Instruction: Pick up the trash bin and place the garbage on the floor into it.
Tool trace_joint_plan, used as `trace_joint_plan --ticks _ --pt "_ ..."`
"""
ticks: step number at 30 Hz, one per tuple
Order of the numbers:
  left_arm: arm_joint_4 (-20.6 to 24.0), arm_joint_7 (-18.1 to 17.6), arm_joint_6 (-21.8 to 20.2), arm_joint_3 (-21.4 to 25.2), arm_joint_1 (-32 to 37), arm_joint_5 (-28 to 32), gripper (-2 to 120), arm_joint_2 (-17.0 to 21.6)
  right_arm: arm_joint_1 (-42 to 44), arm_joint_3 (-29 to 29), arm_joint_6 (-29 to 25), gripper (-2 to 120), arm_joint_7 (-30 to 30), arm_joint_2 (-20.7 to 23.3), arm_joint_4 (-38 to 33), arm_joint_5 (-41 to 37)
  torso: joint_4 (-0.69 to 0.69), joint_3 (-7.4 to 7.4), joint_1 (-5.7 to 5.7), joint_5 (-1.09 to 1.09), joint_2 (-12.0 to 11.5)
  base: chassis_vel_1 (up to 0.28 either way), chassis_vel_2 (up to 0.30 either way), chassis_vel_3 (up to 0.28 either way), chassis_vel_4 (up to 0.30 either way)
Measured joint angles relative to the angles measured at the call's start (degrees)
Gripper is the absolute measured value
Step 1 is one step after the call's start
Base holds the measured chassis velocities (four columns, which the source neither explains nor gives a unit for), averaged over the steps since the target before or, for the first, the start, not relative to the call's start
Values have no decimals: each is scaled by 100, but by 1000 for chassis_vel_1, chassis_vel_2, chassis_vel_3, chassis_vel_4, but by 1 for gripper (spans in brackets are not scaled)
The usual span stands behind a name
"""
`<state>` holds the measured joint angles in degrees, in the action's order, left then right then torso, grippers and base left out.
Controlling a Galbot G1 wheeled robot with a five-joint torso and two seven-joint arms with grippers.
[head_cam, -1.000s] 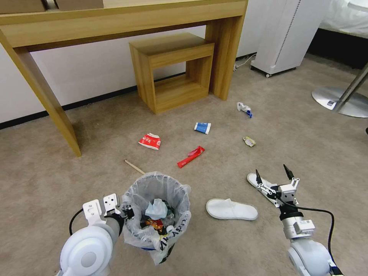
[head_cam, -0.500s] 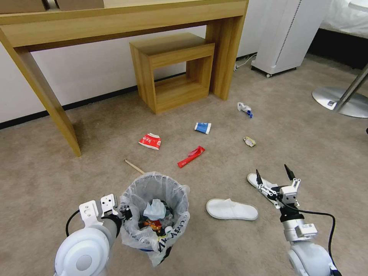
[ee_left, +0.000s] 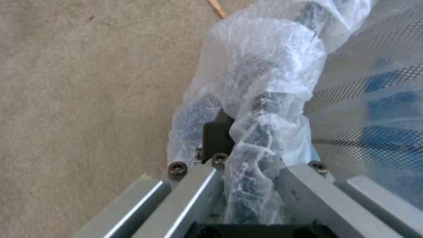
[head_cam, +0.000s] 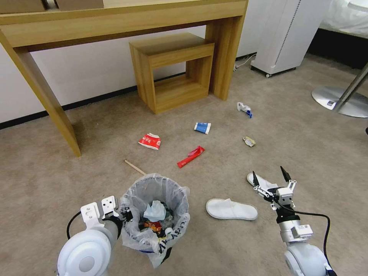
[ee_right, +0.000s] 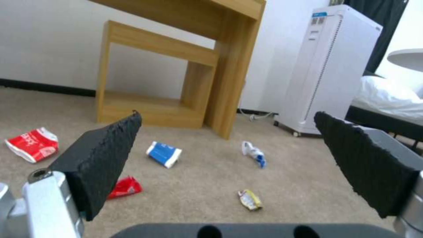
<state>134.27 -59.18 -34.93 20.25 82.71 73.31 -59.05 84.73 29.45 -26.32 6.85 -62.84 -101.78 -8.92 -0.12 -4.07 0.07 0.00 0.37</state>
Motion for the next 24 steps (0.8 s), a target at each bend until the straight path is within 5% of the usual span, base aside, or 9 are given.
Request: trace_joint_plan --ticks 24 --pt "-15 -54 -11 65 15 39 0 38 -237 -226 -43 100 -62 -53 218 -120 0 0 0 0 0 -14 -12 -12 -13"
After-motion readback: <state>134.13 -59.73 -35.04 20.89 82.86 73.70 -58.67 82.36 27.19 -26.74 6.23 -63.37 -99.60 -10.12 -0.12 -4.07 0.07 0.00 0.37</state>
